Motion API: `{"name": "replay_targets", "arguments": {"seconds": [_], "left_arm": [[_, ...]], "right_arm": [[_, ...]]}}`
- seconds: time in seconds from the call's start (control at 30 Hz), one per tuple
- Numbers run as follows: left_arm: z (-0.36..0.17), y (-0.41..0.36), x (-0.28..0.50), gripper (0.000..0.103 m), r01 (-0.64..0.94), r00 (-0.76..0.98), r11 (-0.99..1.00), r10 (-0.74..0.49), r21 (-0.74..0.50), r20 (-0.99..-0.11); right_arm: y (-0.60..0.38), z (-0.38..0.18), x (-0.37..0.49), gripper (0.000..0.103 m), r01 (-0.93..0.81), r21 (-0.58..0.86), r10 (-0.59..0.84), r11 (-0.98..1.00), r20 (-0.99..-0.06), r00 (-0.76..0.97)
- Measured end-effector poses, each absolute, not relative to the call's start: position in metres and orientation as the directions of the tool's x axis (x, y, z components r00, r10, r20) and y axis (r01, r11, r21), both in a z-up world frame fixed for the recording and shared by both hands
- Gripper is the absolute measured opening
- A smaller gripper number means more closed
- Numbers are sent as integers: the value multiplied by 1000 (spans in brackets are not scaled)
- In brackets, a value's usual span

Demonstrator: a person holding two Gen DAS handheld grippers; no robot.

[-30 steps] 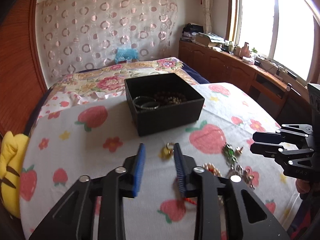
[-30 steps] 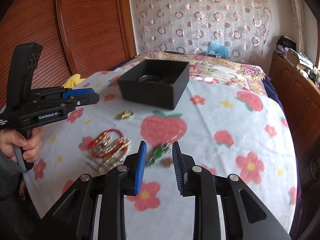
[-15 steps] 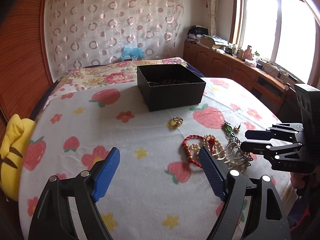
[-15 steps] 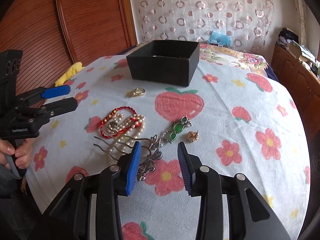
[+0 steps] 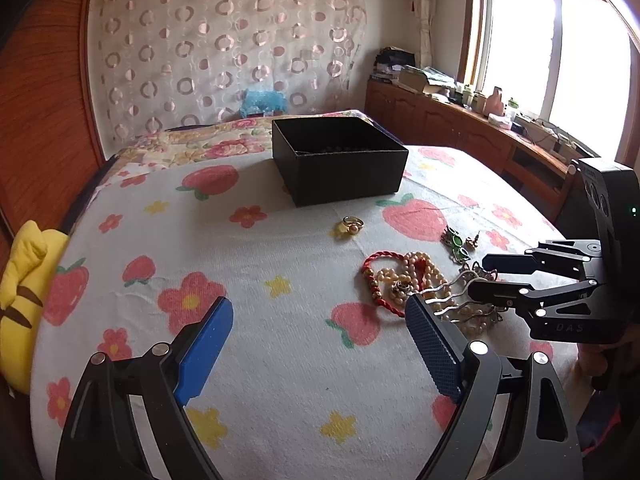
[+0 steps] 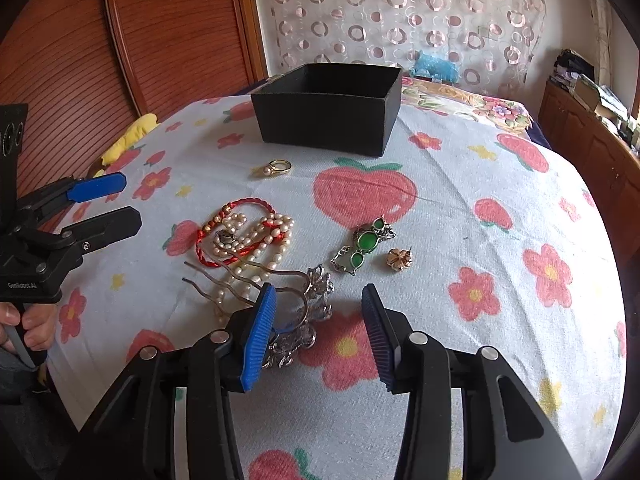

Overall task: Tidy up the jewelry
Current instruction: 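Move both grippers back down to the remaining jewelry pile, then close the right gripper on a silver hairpin while the left grasps the red-string bead bracelet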

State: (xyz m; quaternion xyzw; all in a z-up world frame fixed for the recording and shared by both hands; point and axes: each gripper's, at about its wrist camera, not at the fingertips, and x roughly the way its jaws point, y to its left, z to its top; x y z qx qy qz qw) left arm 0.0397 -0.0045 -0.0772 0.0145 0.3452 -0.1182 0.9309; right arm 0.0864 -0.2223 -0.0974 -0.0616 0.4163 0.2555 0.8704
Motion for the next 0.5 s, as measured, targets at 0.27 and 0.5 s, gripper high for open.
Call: {"name": "replay_targets", "arguments": {"seconds": [0.27,0.5], "left_arm": [[-78,-7,40,84,232,732,971,-211,-54,-648],[-80,-9,41,84,230,729,972,-209,-54,-652]], "right_arm": [[-222,-96,82,23,-500,101,395,860,-753,527],[-234,-86,80,14,-483,127,416,867,-719,557]]}}
